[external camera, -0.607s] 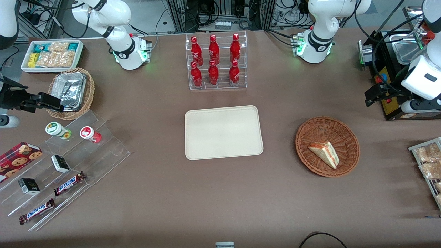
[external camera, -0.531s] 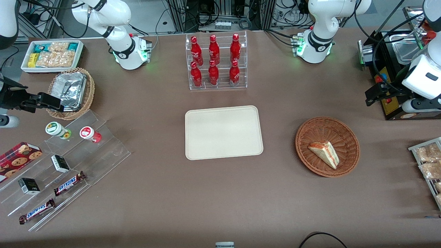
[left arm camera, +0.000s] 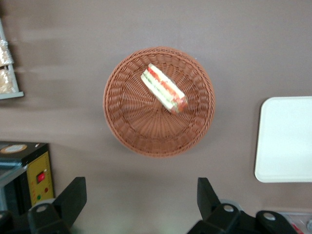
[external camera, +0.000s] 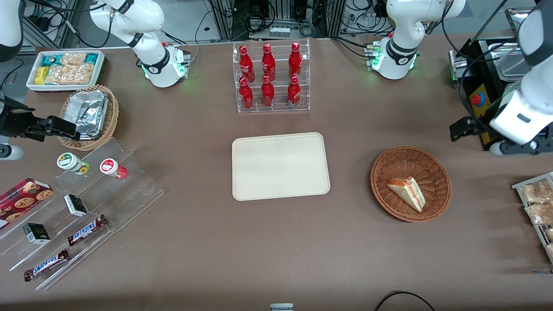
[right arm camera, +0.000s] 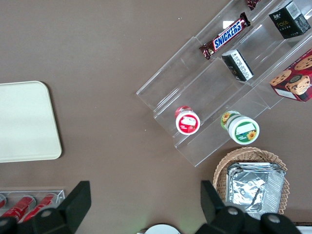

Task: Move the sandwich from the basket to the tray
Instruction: 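Move the left gripper over the sandwich in the wicker basket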

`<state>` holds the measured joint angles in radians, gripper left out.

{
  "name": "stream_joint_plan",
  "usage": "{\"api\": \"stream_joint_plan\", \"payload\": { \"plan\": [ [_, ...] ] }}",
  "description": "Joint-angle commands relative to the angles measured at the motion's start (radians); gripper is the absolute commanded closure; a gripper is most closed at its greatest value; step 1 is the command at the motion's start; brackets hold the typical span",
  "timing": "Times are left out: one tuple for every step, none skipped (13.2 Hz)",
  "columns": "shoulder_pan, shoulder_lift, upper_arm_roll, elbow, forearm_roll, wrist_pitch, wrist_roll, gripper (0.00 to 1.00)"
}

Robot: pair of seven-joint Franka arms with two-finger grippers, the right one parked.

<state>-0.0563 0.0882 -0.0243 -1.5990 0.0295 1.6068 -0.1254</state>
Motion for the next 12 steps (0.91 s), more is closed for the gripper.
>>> {"api": "stream_joint_plan", "payload": {
  "plan": [
    [-0.017, 0.054, 0.009, -0.028, 0.004, 0.091, -0.083, 0.0],
    [-0.019, 0.077, 0.007, -0.041, 0.004, 0.122, -0.112, 0.0],
    [-0.02, 0.1, 0.006, -0.054, 0.004, 0.157, -0.149, 0.0],
    [-0.02, 0.113, 0.006, -0.074, 0.004, 0.201, -0.186, 0.0],
    [-0.02, 0.12, 0.006, -0.116, 0.004, 0.261, -0.229, 0.0],
    [-0.02, 0.116, 0.006, -0.163, 0.004, 0.327, -0.252, 0.0],
    [-0.02, 0.11, 0.006, -0.224, 0.004, 0.403, -0.264, 0.0],
    [-0.019, 0.107, 0.006, -0.272, 0.003, 0.47, -0.27, 0.0],
    [-0.019, 0.108, 0.006, -0.307, 0.0, 0.519, -0.311, 0.0],
    [-0.019, 0.113, 0.006, -0.335, 0.001, 0.566, -0.383, 0.0],
    [-0.019, 0.117, 0.006, -0.367, 0.001, 0.618, -0.414, 0.0],
    [-0.019, 0.12, 0.006, -0.402, -0.005, 0.668, -0.419, 0.0]
  ]
}}
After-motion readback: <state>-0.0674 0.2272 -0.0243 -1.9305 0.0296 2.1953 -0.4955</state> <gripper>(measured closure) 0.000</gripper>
